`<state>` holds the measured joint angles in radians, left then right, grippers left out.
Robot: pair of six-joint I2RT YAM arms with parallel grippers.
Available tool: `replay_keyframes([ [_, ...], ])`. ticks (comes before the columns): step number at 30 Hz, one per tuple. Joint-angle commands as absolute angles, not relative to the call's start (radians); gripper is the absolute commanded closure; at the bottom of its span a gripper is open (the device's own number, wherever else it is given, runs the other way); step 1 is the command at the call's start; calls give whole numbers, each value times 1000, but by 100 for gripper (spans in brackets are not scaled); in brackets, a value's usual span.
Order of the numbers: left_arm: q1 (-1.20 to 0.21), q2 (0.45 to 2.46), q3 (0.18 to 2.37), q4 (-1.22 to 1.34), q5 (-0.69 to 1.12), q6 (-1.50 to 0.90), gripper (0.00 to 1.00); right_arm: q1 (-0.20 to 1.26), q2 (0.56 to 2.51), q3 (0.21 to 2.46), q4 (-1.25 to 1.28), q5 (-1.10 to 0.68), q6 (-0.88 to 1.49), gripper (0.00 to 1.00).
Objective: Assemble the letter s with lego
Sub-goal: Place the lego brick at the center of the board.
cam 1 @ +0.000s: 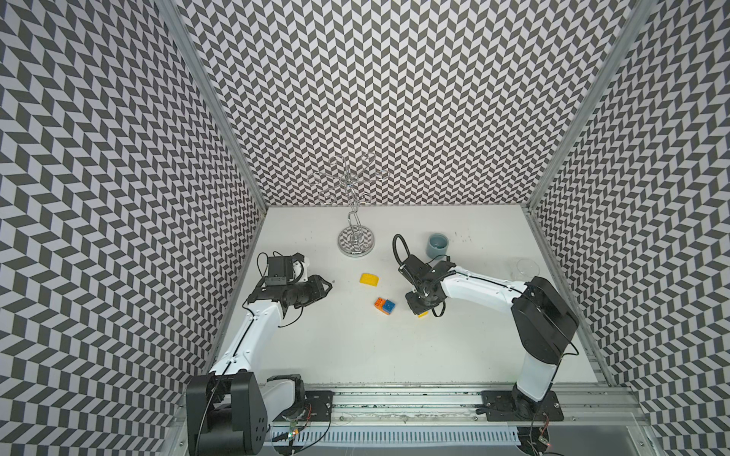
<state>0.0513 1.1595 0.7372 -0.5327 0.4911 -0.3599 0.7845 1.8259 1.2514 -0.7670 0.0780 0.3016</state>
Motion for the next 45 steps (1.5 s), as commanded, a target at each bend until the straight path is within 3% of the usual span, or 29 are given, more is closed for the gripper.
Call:
replay_keyframes([
  [1, 52, 1160, 732, -523, 502, -348, 57, 792, 1828, 1240, -695, 71, 295, 89],
  [9, 52, 1164, 733, -522, 503, -346, 57, 792, 1801, 1217, -690, 70, 308, 60],
  [13, 52, 1166, 733, -523, 505, -347, 57, 792, 1796, 1217, -692, 69, 309, 52],
  [21, 53, 1164, 732, -525, 503, -345, 57, 792, 1748, 1160, -642, 64, 316, 50],
  [27, 53, 1169, 730, -522, 503, -346, 57, 791, 1625, 1062, -542, 22, 308, 43],
  [34, 52, 1166, 729, -520, 502, -347, 57, 750, 1517, 1002, -474, -148, 318, 35],
  [45, 52, 1160, 726, -518, 503, -348, 57, 614, 1511, 931, -418, -277, 382, 41],
])
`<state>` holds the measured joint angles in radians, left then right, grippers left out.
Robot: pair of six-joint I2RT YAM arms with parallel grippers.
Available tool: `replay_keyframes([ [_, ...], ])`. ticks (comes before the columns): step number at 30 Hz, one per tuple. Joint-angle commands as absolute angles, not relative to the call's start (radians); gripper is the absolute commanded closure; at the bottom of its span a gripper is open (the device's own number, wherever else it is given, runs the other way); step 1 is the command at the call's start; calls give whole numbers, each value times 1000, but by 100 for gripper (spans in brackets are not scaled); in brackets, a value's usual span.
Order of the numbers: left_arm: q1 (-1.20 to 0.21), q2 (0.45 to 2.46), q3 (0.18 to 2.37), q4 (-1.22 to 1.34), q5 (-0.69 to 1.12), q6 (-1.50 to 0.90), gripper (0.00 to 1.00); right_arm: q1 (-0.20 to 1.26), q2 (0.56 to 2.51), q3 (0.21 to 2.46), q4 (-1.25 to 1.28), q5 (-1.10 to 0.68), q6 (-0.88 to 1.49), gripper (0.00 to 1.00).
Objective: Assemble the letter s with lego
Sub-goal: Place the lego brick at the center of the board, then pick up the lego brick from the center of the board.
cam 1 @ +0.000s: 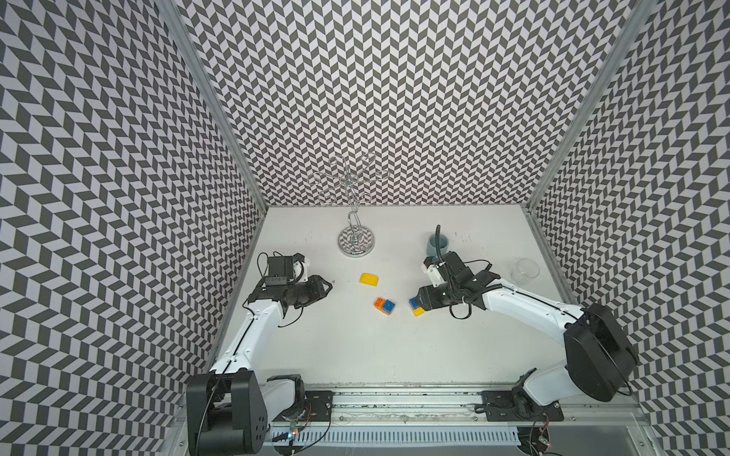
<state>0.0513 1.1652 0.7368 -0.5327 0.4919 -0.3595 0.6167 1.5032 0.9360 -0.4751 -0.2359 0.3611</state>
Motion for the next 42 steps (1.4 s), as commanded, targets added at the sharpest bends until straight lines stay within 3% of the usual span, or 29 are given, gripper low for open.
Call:
replay_keyframes([
  [1, 52, 1160, 726, -520, 503, -347, 57, 613, 1518, 925, -412, -278, 382, 42],
  [9, 52, 1165, 727, -520, 505, -347, 57, 611, 1459, 811, -286, -321, 354, 40],
  [20, 53, 1180, 726, -518, 511, -345, 57, 722, 1318, 614, -42, -169, 272, 37],
  [31, 52, 1178, 727, -520, 511, -345, 57, 732, 1402, 598, 12, -78, 269, 39],
  [42, 54, 1185, 726, -520, 509, -344, 57, 736, 1463, 586, 64, -123, 254, 42],
])
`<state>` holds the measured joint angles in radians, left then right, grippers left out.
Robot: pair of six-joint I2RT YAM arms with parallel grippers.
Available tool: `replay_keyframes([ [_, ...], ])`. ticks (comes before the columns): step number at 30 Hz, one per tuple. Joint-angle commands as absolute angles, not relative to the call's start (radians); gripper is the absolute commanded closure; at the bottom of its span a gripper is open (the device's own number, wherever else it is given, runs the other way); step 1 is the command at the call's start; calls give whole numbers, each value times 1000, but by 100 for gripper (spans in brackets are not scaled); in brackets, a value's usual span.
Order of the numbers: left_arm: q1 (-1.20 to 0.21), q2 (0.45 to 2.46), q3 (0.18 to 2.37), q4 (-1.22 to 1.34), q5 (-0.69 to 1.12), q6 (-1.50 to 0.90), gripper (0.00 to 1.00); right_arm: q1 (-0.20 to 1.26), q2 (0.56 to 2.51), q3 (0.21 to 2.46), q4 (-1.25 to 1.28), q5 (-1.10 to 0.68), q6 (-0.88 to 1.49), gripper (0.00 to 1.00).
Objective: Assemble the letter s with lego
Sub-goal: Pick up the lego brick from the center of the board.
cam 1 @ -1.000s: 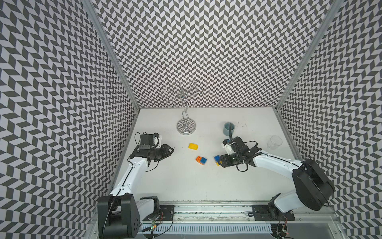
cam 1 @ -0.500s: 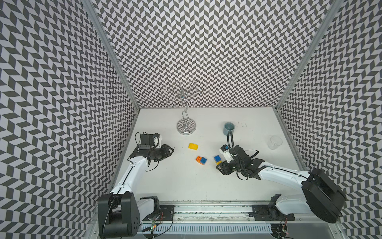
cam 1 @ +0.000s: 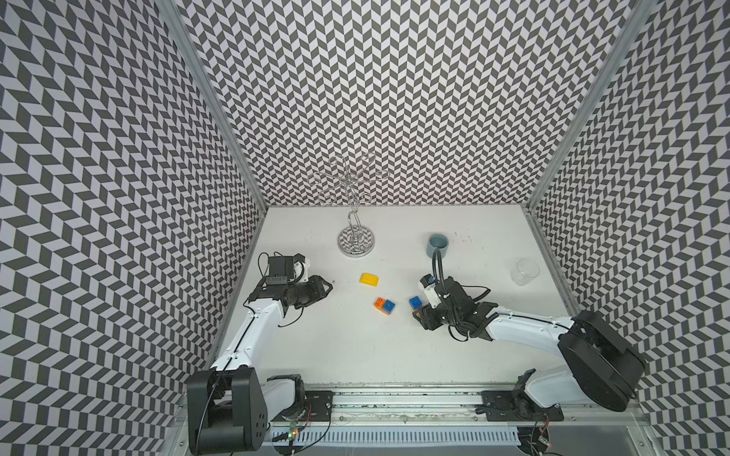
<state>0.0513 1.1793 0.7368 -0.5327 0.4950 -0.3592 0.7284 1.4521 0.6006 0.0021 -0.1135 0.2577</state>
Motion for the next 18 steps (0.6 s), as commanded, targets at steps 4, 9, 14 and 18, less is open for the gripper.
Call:
replay_keyframes([
  [4, 54, 1189, 726, -520, 510, -345, 57, 738, 1477, 580, 76, -120, 254, 43],
  [9, 54, 1196, 729, -522, 511, -345, 57, 739, 1508, 586, 81, -102, 259, 47],
  [14, 54, 1201, 730, -523, 512, -344, 57, 739, 1531, 595, 93, -85, 264, 50],
  [18, 54, 1206, 730, -524, 514, -344, 57, 739, 1548, 604, 102, -73, 267, 54],
])
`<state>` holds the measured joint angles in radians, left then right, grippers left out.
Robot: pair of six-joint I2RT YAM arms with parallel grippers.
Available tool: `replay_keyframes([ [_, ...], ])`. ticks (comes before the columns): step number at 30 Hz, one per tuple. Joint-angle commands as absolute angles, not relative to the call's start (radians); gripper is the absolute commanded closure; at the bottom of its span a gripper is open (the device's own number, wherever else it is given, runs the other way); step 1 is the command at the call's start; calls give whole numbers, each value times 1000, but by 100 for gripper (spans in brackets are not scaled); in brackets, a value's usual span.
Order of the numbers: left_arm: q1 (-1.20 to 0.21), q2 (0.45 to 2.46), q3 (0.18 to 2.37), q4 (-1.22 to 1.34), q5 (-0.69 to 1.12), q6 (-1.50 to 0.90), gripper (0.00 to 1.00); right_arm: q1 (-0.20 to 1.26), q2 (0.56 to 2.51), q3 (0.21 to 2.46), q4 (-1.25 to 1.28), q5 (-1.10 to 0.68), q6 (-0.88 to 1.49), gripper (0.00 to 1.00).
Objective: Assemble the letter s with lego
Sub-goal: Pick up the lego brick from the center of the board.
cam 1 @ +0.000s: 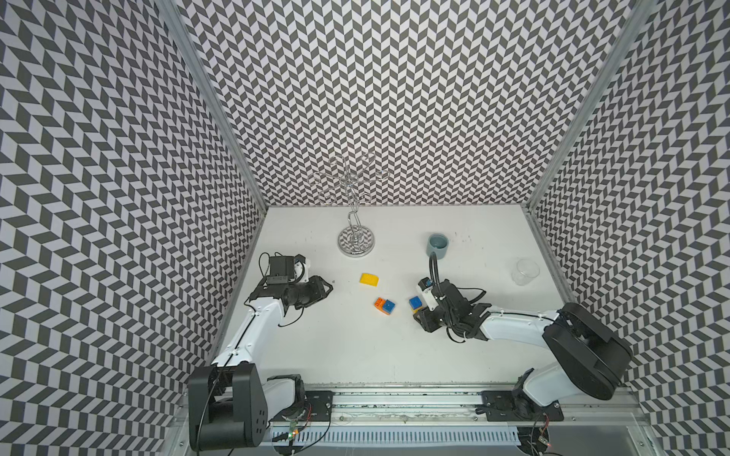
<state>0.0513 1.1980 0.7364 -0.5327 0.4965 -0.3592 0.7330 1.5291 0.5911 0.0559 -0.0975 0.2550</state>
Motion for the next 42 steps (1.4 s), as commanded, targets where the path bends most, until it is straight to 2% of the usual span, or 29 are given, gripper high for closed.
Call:
replay_keyframes([
  [1, 54, 1208, 731, -524, 514, -344, 57, 739, 1551, 609, 102, -73, 267, 55],
  [17, 55, 1227, 729, -521, 517, -342, 57, 741, 1570, 634, 97, -43, 253, 73],
  [25, 55, 1223, 730, -521, 518, -341, 57, 742, 1513, 624, 97, -44, 223, 75],
  [31, 56, 1207, 730, -513, 535, -339, 57, 741, 1429, 684, 48, -133, 148, 75],
  [37, 55, 1183, 717, -472, 581, -346, 57, 742, 1412, 818, -32, -343, 78, 77],
  [42, 62, 1180, 703, -426, 613, -359, 57, 764, 1461, 935, -101, -344, 26, 77],
])
